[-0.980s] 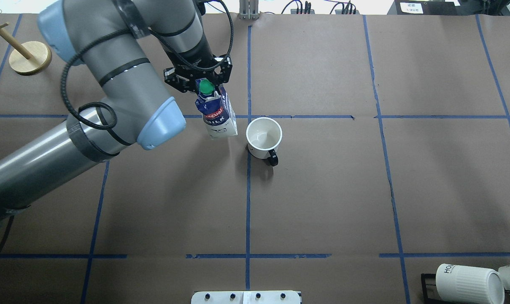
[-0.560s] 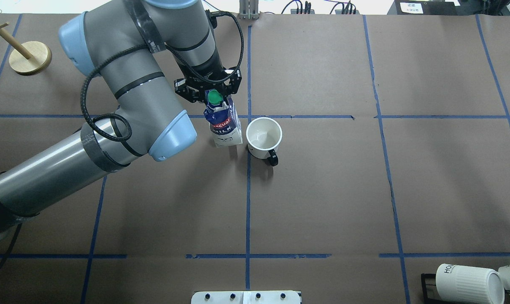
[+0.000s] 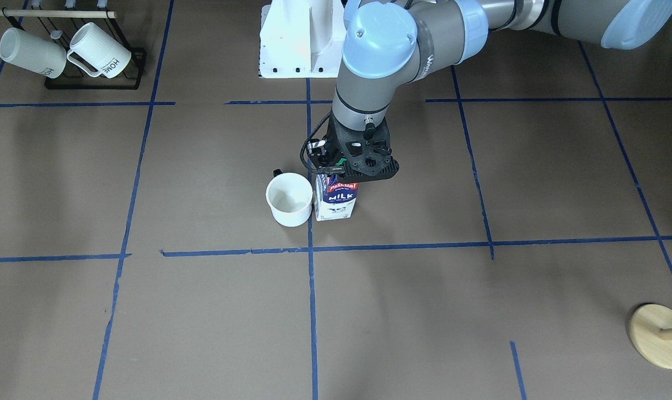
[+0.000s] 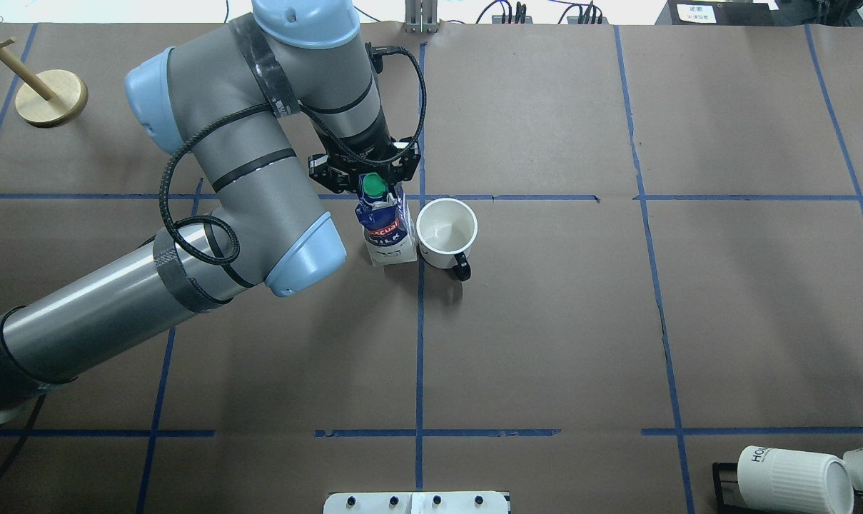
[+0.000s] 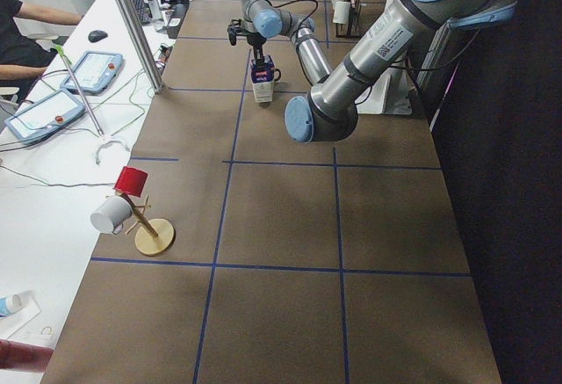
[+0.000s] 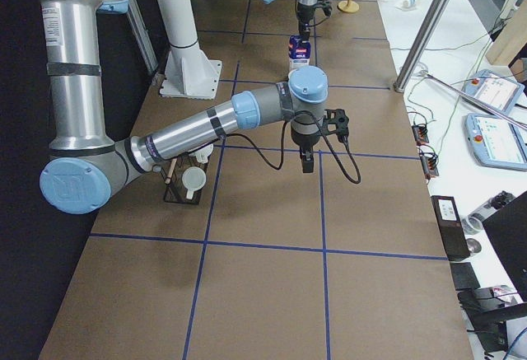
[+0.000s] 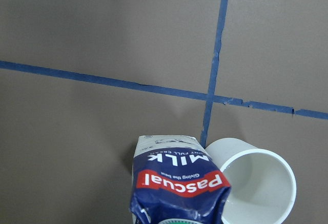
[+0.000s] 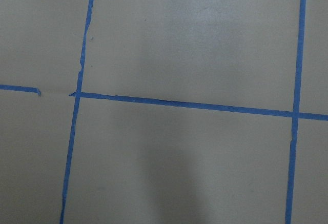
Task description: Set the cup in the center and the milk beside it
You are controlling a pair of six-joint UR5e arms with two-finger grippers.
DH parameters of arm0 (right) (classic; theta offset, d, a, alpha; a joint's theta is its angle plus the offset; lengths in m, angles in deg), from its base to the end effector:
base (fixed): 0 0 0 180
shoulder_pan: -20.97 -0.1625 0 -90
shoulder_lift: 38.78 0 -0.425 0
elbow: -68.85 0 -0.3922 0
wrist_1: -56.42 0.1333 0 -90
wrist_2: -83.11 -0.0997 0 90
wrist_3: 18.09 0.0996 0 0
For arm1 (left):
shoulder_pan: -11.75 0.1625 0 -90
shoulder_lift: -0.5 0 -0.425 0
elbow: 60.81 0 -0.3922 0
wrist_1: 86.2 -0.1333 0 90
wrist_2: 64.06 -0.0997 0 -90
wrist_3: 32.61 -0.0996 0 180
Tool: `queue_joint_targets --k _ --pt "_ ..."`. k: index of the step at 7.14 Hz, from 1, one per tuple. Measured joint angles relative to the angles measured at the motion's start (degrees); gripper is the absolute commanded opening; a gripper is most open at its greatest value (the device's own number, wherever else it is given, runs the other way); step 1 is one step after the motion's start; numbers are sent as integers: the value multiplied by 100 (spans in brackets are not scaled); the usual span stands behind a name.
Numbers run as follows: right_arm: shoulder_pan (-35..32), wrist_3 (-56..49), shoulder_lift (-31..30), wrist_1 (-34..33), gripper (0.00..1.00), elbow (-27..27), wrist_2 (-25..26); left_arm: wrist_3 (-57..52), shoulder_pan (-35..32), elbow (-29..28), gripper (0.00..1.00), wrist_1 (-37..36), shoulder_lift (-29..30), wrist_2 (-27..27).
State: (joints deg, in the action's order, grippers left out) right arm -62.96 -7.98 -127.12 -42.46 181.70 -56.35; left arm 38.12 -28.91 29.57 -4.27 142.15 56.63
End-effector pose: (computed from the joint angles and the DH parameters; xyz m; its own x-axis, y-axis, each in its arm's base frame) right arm 0.0063 -0.4860 0.4601 0.6329 -0.1000 0.7678 -0.0094 0.9906 0.1368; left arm 0.4817 -0.5224 0.1095 0.6117 -0.1513 -0.7765 0.0950 0.9885 -0.1177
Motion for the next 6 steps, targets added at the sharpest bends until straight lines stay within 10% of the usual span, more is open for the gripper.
queue_joint_targets --k 6 --pt "-65 0 -43 15 100 -20 46 50 -12 404 100 -276 -17 70"
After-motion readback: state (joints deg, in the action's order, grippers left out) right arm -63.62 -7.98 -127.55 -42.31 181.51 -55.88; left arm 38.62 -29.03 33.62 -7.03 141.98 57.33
